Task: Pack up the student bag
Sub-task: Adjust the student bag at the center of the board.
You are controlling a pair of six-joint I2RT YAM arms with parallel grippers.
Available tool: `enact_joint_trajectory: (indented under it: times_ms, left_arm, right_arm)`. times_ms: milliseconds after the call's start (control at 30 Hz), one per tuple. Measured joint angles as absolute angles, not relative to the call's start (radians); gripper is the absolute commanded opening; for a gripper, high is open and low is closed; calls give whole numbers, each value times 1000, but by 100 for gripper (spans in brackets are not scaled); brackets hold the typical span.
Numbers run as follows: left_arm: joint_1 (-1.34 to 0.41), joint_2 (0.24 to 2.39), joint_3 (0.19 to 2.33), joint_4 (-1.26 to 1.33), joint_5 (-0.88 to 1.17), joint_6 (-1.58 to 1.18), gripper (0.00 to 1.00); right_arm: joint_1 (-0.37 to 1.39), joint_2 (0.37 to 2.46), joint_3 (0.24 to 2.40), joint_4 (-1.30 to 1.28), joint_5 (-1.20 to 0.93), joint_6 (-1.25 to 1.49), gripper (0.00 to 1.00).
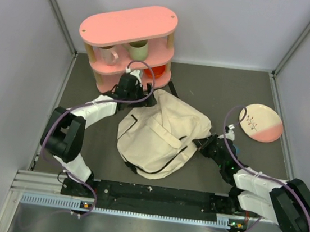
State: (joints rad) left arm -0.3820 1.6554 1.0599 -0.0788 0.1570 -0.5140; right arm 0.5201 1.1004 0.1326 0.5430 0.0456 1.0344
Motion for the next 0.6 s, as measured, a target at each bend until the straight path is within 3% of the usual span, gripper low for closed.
enact_joint_trajectory:
  times_ms: [233,400,600]
  left_arm:
    - [-411,1435,917,-150,123,-474,99]
    - [-750,1171,859,-159,72,-453,97]
    - [-1016,1221,864,-92,46,-441,90]
  right_arm:
    - [554,1066,133,480,86,1051,9]
    - [555,1050,133,454,87,1049,11]
    - [555,1048,133,448,85,1048,12]
